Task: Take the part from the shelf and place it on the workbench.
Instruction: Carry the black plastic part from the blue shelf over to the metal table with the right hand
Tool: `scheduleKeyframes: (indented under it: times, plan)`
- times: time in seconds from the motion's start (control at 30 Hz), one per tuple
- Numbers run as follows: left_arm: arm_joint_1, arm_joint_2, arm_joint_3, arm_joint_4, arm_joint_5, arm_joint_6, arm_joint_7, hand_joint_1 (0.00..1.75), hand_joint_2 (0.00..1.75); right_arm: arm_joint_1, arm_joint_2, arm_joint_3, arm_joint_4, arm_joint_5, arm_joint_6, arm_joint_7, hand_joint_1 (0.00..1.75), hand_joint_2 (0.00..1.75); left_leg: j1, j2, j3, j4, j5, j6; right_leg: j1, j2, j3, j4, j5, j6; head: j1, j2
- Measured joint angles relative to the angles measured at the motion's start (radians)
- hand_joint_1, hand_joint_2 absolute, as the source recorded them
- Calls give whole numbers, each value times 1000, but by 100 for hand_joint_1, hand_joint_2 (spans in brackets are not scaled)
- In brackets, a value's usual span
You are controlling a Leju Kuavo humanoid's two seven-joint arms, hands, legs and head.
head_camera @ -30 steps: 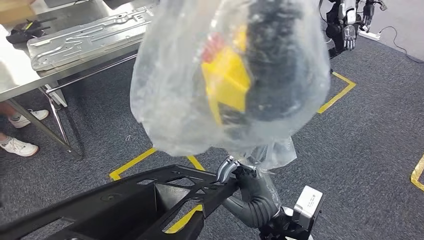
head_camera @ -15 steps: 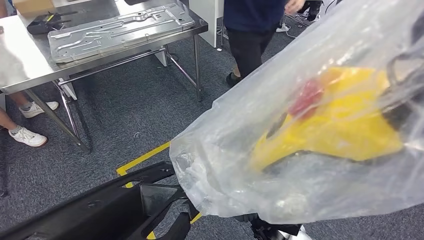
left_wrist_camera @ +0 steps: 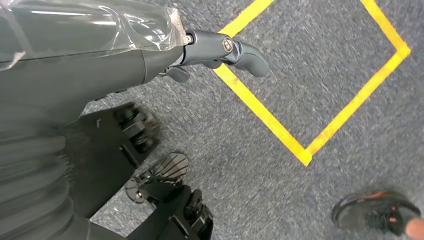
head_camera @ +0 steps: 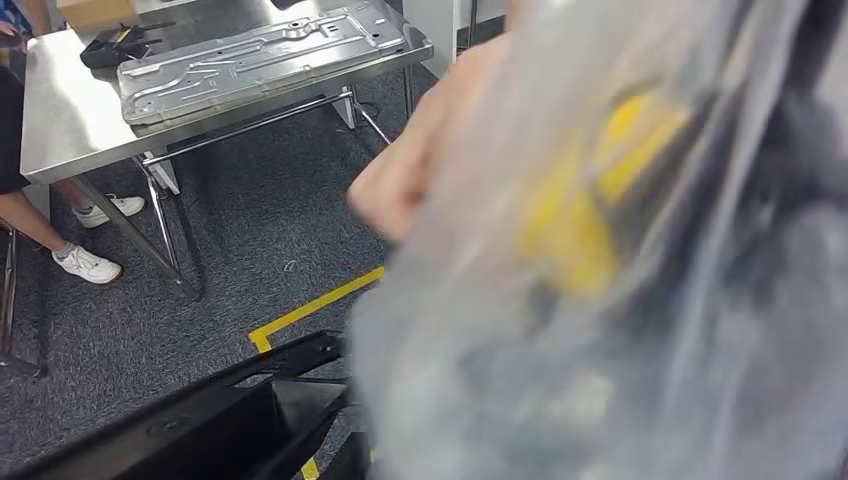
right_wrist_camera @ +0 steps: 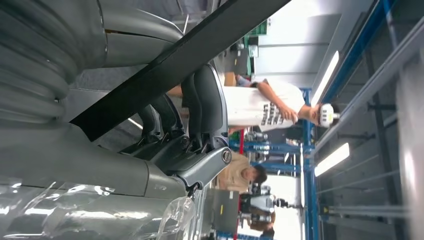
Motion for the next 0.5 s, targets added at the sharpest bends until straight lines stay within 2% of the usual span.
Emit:
scheduleKeyframes:
  times: [0.03,0.07,0.1,0.17,0.2,0.23,0.3,0.37,0.4,0.43,0.5]
  plan:
    - [0,0,0,0,0,0,1,0,175,0,0,1,0,1,-1,1,175,175,1,1,-30,57,-17,-2,0,-4,1,0,-1,-1,0,0]
    - [1,0,-1,0,0,0,2,0,175,0,1,2,0,2,-2,2,175,175,1,1,-42,75,-14,-1,1,-7,2,0,-2,-1,0,0]
    - [2,0,-1,0,0,0,2,0,175,-1,1,3,0,2,-2,2,175,175,1,1,-32,48,10,1,1,-9,4,0,-4,-1,0,0]
    - [2,0,-1,0,1,0,3,0,175,-1,2,4,0,2,-3,1,175,175,-1,9,38,-104,85,12,1,-11,11,0,-6,2,0,0]
    - [2,1,-1,0,1,0,3,0,175,-2,3,5,0,2,-3,0,175,175,-5,14,71,-174,113,17,3,-11,13,0,-8,5,0,0]
    - [1,1,-2,0,2,0,3,0,175,-2,4,5,0,2,-3,-1,175,175,-9,19,91,-220,128,22,3,-11,15,-1,-9,9,0,0]
    - [0,2,-3,0,3,1,3,0,175,-2,6,5,0,2,-3,-2,175,175,-16,20,97,-240,131,28,4,-12,16,-4,-10,19,0,0]
    - [0,2,-4,0,4,2,3,0,175,-3,7,5,0,2,-2,-2,175,175,-14,16,103,-250,137,37,2,-8,16,-1,-15,30,1,0]
    - [-1,3,-4,0,5,3,3,0,175,-4,7,5,0,2,-2,-2,175,175,-11,15,108,-255,140,42,3,-3,8,19,-29,34,2,0]
    - [-2,3,-4,0,5,3,3,0,175,-4,7,6,0,2,-1,-2,175,175,-8,13,112,-260,142,47,3,4,-11,62,-55,36,2,0]
    - [-3,3,-4,0,6,3,3,0,175,-3,7,6,0,2,1,-3,175,175,-7,10,115,-261,142,53,5,16,-78,201,-120,37,3,0]
